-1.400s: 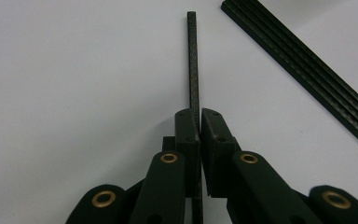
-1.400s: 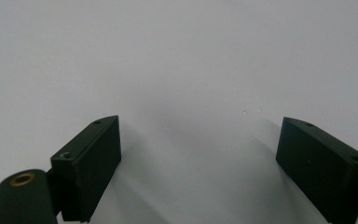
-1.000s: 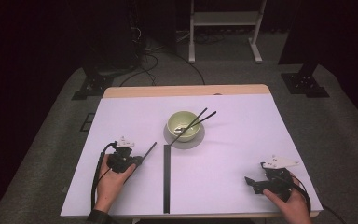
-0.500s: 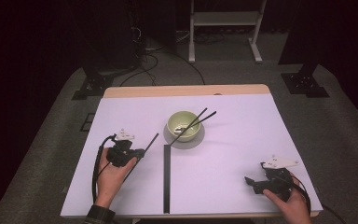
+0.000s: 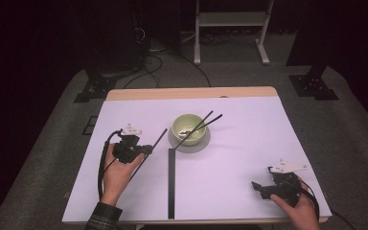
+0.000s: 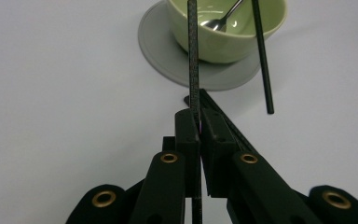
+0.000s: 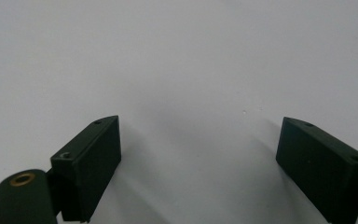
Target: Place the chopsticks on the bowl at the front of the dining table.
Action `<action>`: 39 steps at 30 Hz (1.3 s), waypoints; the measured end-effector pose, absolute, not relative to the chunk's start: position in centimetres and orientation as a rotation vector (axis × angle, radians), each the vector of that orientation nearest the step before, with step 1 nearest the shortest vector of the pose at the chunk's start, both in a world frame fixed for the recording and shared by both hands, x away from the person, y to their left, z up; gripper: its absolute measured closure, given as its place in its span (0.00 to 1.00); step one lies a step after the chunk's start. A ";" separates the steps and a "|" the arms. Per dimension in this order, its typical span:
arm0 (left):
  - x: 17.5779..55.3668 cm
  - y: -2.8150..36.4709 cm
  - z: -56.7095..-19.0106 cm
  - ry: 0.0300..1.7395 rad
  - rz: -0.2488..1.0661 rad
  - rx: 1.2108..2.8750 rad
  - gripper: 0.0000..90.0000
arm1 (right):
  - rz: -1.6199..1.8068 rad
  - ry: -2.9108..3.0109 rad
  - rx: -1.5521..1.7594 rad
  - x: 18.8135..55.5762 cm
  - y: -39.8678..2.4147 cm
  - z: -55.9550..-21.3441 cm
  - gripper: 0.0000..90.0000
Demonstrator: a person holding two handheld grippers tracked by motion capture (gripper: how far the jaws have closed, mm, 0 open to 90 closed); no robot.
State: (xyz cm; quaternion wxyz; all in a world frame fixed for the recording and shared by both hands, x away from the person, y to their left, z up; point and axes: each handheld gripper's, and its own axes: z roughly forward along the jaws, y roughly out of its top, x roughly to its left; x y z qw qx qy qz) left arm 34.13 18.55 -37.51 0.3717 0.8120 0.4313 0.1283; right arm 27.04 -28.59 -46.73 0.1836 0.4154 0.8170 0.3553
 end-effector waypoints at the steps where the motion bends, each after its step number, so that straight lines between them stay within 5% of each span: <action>1: 34.3 18.4 -37.3 1.100 0.329 2.088 0.96 | 1.002 2.304 1.172 27.0 -28.6 -46.7 0.14; 39: 42.3 10.5 -35.2 1.066 0.322 2.083 0.96 | 1.002 2.304 1.171 27.0 -28.6 -46.7 0.14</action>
